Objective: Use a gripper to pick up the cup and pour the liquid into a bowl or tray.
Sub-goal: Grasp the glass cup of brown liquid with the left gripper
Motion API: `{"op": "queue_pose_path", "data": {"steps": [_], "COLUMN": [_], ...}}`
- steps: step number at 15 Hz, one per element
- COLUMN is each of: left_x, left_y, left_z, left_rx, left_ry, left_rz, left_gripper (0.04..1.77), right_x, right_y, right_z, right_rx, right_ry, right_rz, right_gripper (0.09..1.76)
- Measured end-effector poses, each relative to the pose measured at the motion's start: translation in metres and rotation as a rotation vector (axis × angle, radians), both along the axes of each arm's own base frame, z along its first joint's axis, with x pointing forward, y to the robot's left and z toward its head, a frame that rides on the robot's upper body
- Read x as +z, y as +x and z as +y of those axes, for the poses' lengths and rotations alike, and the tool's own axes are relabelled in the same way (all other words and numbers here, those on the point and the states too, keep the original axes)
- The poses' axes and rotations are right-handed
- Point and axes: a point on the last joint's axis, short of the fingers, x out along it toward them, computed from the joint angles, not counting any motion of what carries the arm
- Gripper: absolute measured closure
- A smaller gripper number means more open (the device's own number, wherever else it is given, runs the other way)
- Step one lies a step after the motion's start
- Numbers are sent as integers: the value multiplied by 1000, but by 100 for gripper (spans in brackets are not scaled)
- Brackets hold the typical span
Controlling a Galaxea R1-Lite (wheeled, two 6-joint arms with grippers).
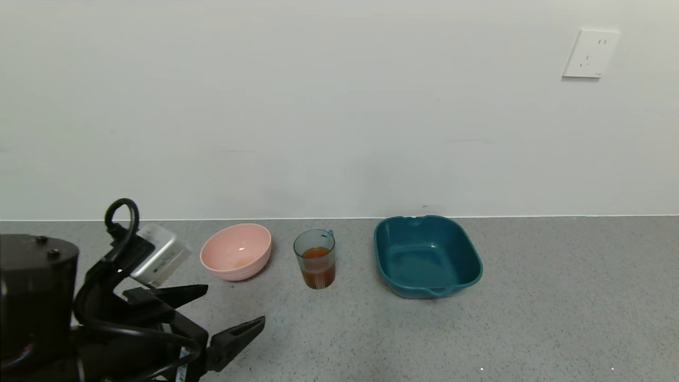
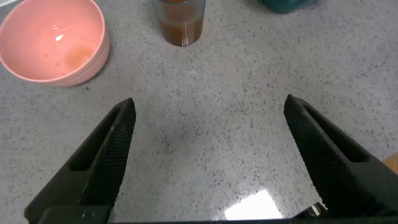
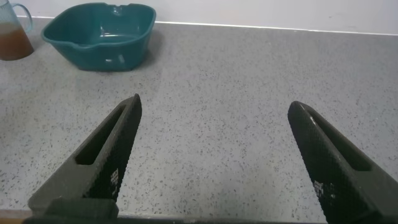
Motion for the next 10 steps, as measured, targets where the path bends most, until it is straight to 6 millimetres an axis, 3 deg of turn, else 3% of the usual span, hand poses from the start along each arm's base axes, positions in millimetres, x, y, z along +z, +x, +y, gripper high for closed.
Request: {"op": "queue_pose_path", "data": {"steps": [4,10], "left_x": [-33,-74], "left_y": [18,40], "left_z": [-21,-38], "left_rx": [3,31], "left_ry": [-2,-16], "left_rz": [-5,-25], "left_gripper": [9,9], "right_x": [0,0], "right_y": [0,0], "right_z": [0,0], "right_rx": [0,0], "right_ry": [0,0], "right_rz": [0,0], "right_gripper": [14,14]}}
